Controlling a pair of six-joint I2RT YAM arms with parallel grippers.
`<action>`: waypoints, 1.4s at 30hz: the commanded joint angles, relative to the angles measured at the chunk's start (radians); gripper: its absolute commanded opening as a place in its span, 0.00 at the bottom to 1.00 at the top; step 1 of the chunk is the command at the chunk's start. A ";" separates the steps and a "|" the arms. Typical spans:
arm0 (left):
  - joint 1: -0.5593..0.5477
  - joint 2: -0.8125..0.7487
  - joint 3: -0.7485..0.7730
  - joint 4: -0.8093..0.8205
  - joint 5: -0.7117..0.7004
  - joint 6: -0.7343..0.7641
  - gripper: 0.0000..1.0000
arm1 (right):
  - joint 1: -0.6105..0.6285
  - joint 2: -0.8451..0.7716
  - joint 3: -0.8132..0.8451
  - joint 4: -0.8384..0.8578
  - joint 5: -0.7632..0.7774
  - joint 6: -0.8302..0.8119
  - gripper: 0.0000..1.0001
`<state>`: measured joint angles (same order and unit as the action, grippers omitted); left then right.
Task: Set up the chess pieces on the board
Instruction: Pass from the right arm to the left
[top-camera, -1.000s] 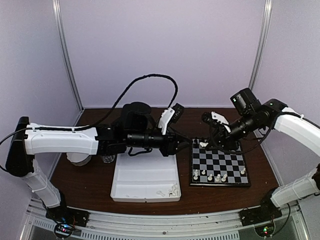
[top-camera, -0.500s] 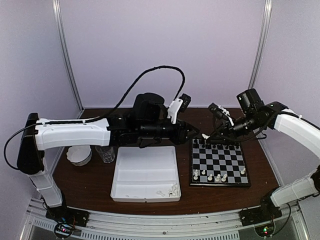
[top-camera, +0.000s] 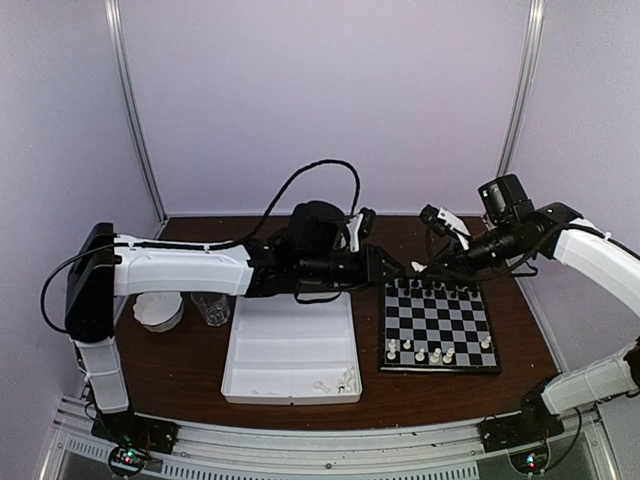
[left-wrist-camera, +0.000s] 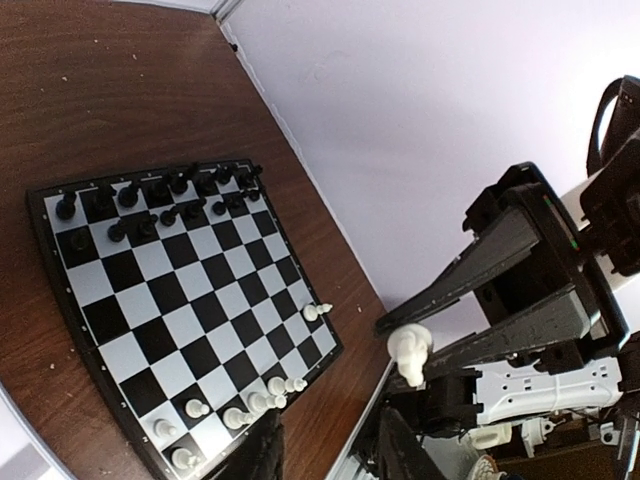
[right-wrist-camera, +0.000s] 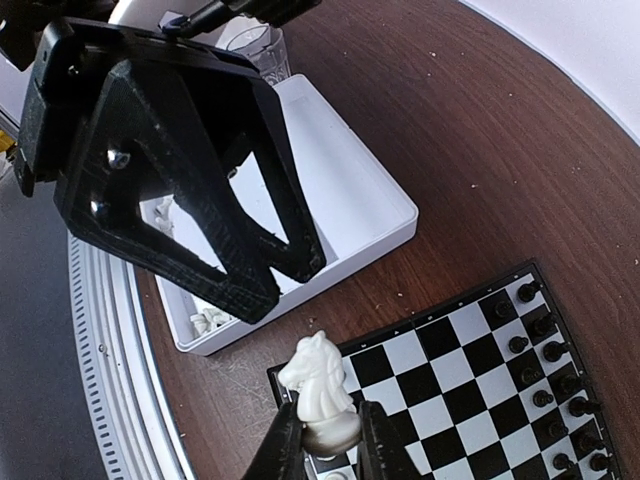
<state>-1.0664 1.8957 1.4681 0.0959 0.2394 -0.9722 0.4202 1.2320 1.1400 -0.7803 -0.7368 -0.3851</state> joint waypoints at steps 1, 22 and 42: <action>0.010 0.034 0.041 0.138 0.046 -0.102 0.33 | 0.000 -0.023 0.030 0.007 0.044 0.005 0.11; 0.016 0.129 0.109 0.228 0.053 -0.164 0.11 | 0.013 -0.019 0.030 0.008 0.049 -0.002 0.12; 0.018 0.180 0.191 0.152 0.078 -0.113 0.00 | 0.012 -0.017 0.036 -0.020 0.065 -0.008 0.32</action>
<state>-1.0527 2.0590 1.6161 0.2672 0.3157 -1.1507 0.4301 1.2304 1.1400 -0.7776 -0.6567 -0.3817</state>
